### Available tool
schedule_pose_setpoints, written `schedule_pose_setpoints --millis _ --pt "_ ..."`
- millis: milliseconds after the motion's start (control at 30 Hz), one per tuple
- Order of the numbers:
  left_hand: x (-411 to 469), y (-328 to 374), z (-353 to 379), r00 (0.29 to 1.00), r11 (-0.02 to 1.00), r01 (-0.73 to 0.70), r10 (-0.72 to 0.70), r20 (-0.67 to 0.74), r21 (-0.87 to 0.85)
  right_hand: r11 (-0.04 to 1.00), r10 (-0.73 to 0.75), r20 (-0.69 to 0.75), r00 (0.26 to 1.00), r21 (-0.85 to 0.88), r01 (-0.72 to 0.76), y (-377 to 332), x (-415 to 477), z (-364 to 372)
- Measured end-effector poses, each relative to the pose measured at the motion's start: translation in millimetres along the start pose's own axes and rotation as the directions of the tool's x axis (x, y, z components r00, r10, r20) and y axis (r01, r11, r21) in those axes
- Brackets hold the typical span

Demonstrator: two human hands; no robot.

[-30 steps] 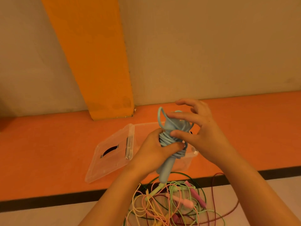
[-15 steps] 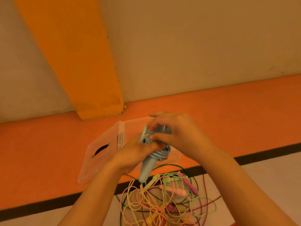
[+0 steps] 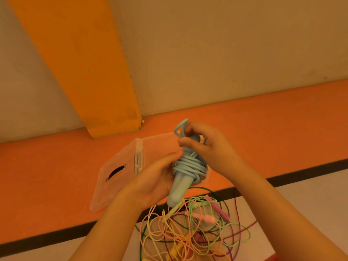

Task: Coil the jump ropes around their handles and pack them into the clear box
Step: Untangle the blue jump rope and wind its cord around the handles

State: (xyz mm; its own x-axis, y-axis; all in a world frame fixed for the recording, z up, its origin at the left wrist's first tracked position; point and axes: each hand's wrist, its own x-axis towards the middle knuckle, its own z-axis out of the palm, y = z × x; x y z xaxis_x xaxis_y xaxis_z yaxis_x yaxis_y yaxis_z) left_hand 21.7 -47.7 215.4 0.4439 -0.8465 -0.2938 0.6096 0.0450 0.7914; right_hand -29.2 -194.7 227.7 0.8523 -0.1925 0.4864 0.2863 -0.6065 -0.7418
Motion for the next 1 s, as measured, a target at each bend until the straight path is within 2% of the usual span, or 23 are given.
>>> schedule_pose_setpoints --millis 100,167,233,300,367,467,600,733,867,933,1000 --pt "-2 4 -7 0.987 0.983 0.093 -0.07 0.146 -0.156 0.986 0.006 -0.125 0.992 0.165 0.014 -5 1 -5" --pt "-4 4 -8 0.948 0.952 0.218 -0.155 0.279 -0.214 0.968 0.019 -0.189 0.982 0.249 0.029 -8 1 -6" --pt "-7 3 -6 0.89 0.909 0.333 -0.215 0.403 -0.251 0.963 0.017 -0.221 0.975 0.265 0.043 -11 0 -4" --pt "-8 3 -5 0.876 0.866 0.363 -0.19 0.443 -0.345 0.956 0.042 -0.214 0.976 0.291 0.023 -11 0 -3" --pt "-9 4 -1 0.897 0.859 0.313 -0.127 0.423 -0.406 0.952 0.066 -0.175 0.982 0.304 -0.01 -10 1 -4" --pt "-4 0 -1 0.969 0.907 0.172 -0.085 0.234 -0.384 0.971 0.077 -0.111 0.991 0.232 -0.049 -4 2 -4" --pt "-3 -3 2 0.998 0.957 0.056 -0.044 0.048 -0.286 0.99 0.046 -0.056 0.997 0.139 -0.038 -1 2 -6" --pt "-1 -4 -3 0.994 0.955 0.055 -0.024 0.109 -0.292 0.997 0.026 -0.002 1.0 0.069 -0.026 0 2 -12" --pt "7 -5 -8 0.988 0.989 -0.151 0.151 -0.044 0.007 1.0 -0.001 0.059 0.998 0.016 0.0 5 0 -11" --pt "8 -5 -7 0.961 0.951 -0.242 0.262 -0.089 0.19 1.0 -0.029 0.073 0.997 0.01 0.028 9 0 -9" --pt "9 -8 -7 0.913 0.855 -0.299 0.386 -0.134 0.424 1.0 -0.024 0.079 0.997 0.017 0.023 12 -1 -7"
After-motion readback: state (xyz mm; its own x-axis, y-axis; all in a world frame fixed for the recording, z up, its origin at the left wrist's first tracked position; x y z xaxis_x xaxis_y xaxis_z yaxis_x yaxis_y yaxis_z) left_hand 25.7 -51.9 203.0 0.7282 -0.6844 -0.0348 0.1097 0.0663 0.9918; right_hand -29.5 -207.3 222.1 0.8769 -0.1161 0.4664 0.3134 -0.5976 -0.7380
